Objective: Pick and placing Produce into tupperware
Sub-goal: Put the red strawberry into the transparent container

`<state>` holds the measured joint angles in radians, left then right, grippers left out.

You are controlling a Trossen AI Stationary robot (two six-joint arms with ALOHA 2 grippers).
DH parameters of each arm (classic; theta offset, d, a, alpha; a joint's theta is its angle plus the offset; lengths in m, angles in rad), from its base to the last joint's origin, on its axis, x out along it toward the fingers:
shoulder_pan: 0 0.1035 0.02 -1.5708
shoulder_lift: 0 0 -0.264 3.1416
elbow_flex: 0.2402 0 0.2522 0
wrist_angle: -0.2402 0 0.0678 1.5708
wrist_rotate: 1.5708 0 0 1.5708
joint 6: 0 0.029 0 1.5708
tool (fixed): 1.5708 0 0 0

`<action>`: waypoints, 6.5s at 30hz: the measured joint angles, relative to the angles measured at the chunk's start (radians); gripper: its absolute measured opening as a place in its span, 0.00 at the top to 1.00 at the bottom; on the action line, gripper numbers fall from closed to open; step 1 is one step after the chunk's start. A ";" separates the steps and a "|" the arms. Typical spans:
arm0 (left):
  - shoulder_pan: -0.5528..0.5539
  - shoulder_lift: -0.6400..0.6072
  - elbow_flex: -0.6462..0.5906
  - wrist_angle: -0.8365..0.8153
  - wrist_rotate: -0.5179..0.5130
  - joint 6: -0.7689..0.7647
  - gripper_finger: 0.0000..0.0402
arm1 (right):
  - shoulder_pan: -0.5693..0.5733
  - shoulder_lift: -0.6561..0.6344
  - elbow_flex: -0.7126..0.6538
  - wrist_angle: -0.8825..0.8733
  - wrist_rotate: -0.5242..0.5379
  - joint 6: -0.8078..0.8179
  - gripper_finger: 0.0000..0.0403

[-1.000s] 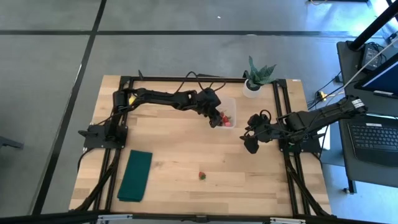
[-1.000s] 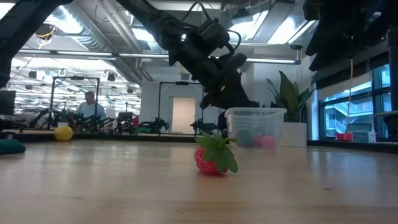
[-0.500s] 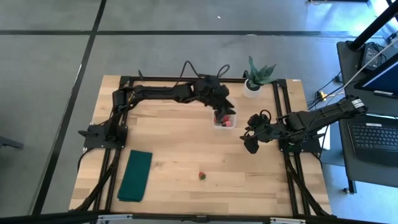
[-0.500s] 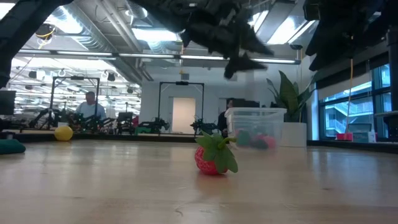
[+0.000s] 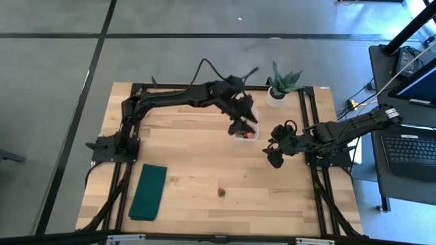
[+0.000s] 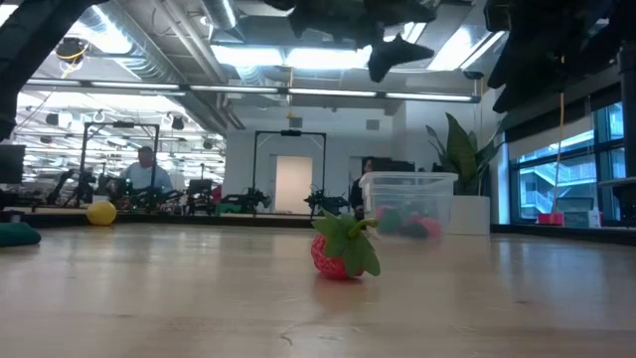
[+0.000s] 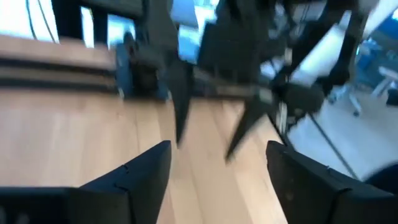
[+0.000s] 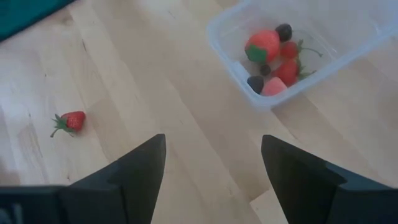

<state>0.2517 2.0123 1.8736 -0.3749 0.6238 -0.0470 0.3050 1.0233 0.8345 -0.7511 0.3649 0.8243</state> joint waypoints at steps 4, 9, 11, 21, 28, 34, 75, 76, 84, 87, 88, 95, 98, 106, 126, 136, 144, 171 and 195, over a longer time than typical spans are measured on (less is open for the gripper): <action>-0.037 -0.031 0.007 -0.227 -0.036 0.146 0.32 | 0.004 0.000 0.000 0.097 -0.020 -0.133 0.34; -0.130 -0.115 0.010 -0.498 -0.374 0.225 0.31 | 0.023 0.000 0.000 0.284 -0.082 -0.369 0.34; -0.175 -0.145 0.010 -0.589 -0.489 0.222 0.32 | 0.021 0.000 0.000 0.301 -0.079 -0.406 0.34; -0.372 -0.208 0.010 -0.865 -0.676 -0.029 0.31 | 0.029 0.118 0.022 0.428 -0.276 -0.519 0.34; -0.520 -0.246 -0.102 -0.852 -0.829 -0.219 0.32 | 0.068 0.296 0.178 0.363 -0.282 -0.601 0.34; -0.597 -0.394 -0.359 -0.713 -0.854 -0.413 0.32 | 0.075 0.432 0.333 0.254 -0.279 -0.541 0.34; -1.037 -0.723 -1.155 -0.371 -0.957 -0.641 0.32 | 0.093 1.253 1.176 -0.332 -0.299 0.219 0.34; -1.043 -0.723 -1.155 -0.371 -0.957 -0.642 0.32 | 0.093 1.258 1.175 -0.332 -0.299 0.228 0.34; -1.077 -0.723 -1.155 -0.371 -0.957 -0.652 0.32 | 0.095 1.279 1.174 -0.319 -0.315 0.244 0.34; -1.080 -0.723 -1.155 -0.371 -0.956 -0.656 0.32 | 0.095 1.284 1.173 -0.315 -0.315 0.244 0.34; -1.080 -0.723 -1.155 -0.371 -0.956 -0.657 0.32 | 0.095 1.288 1.173 -0.314 -0.315 0.244 0.34; -1.080 -0.723 -1.155 -0.371 -0.956 -0.657 0.32 | 0.098 1.320 1.173 -0.300 -0.317 0.244 0.34; -1.080 -0.723 -1.155 -0.371 -0.956 -0.658 0.32 | 0.098 1.336 1.173 -0.295 -0.339 0.244 0.34; -1.080 -0.723 -1.155 -0.368 -0.956 -0.658 0.32 | 0.098 1.354 1.172 -0.284 -0.351 0.240 0.34; -1.080 -0.723 -1.155 -0.368 -0.956 -0.658 0.32 | 0.105 1.354 1.172 -0.254 -0.351 0.211 0.34; -1.080 -0.723 -1.155 -0.368 -0.956 -0.657 0.32 | 0.105 1.365 1.172 -0.254 -0.351 0.214 0.34; -1.080 -0.723 -1.155 -0.368 -0.955 -0.657 0.32 | 0.105 1.365 1.172 -0.254 -0.340 0.129 0.34; -1.080 -0.723 -1.155 -0.368 -0.951 -0.658 0.32 | 0.105 1.366 1.172 -0.308 -0.314 0.226 0.34; -1.080 -0.723 -1.155 -0.368 -0.951 -0.657 0.32 | 0.104 1.366 1.172 -0.306 -0.314 0.260 0.66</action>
<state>-0.8280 1.2896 0.7189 -0.7429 -0.3275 -0.7044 0.4091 2.3898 2.0064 -1.0572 0.0509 1.0845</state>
